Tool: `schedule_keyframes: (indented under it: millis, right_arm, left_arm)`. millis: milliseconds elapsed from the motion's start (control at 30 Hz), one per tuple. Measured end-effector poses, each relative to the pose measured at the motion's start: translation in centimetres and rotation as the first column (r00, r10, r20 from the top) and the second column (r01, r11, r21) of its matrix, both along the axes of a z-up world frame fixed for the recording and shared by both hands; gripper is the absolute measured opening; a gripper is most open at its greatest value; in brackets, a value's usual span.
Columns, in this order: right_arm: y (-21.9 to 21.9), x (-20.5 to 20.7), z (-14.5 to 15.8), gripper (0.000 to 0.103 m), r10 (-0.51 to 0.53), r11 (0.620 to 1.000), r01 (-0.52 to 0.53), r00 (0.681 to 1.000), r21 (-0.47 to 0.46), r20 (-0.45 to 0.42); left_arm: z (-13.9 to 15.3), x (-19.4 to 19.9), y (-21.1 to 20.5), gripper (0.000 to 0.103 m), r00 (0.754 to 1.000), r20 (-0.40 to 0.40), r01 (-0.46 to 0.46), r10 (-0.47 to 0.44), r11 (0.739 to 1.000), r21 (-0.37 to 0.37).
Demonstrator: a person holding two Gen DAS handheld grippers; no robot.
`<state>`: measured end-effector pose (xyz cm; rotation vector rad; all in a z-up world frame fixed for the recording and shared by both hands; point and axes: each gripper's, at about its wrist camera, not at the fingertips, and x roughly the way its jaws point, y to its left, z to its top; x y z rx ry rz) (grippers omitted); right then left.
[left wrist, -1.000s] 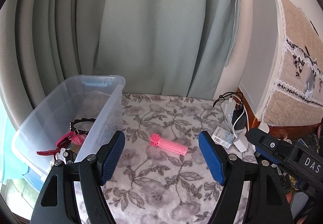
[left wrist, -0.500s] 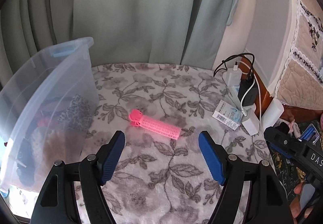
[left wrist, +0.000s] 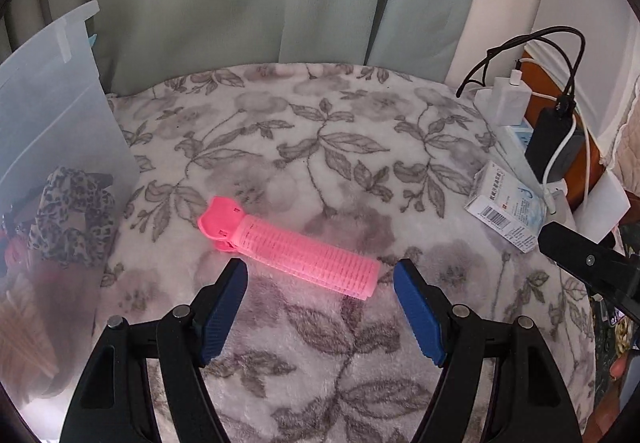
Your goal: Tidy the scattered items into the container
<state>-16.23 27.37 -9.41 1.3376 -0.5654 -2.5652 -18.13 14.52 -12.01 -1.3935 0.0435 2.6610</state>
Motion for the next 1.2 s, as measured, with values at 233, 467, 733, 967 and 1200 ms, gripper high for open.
schedule_keyframes:
  millis: [233,467,733,967,1200]
  right_arm:
    - [-2.1,-1.3,-0.9,0.063,0.048,0.999,-0.049,0.999,0.022,0.017]
    - [-5.4,-2.2,-0.3,0.063,0.158,0.987,-0.158,0.987,0.019,-0.011]
    - [-4.8,-3.8,1.3,0.063,0.163,0.978,-0.151,0.984,0.141,-0.075]
    - [-7.6,-6.0,1.5,0.063,0.172,0.918,-0.143,0.984,0.37,-0.046]
    - [-8.1,-8.2,-0.1,0.063,0.133,0.894,-0.133,0.991,0.427,0.031]
  left_arm:
    - [-0.5,-0.4,-2.0,0.077,1.0,0.029,0.0,-0.002,0.996,0.092]
    - [0.1,0.6,-2.9,0.078,1.0,0.015,0.009,-0.01,0.998,0.066]
    - [0.1,1.7,-6.4,0.077,0.994,0.031,-0.111,0.109,0.991,0.074]
    - [0.5,1.0,-6.6,0.077,0.991,0.047,-0.13,0.124,0.982,0.134]
    - [0.1,-0.9,-5.5,0.077,0.986,0.08,-0.154,0.143,0.976,0.153]
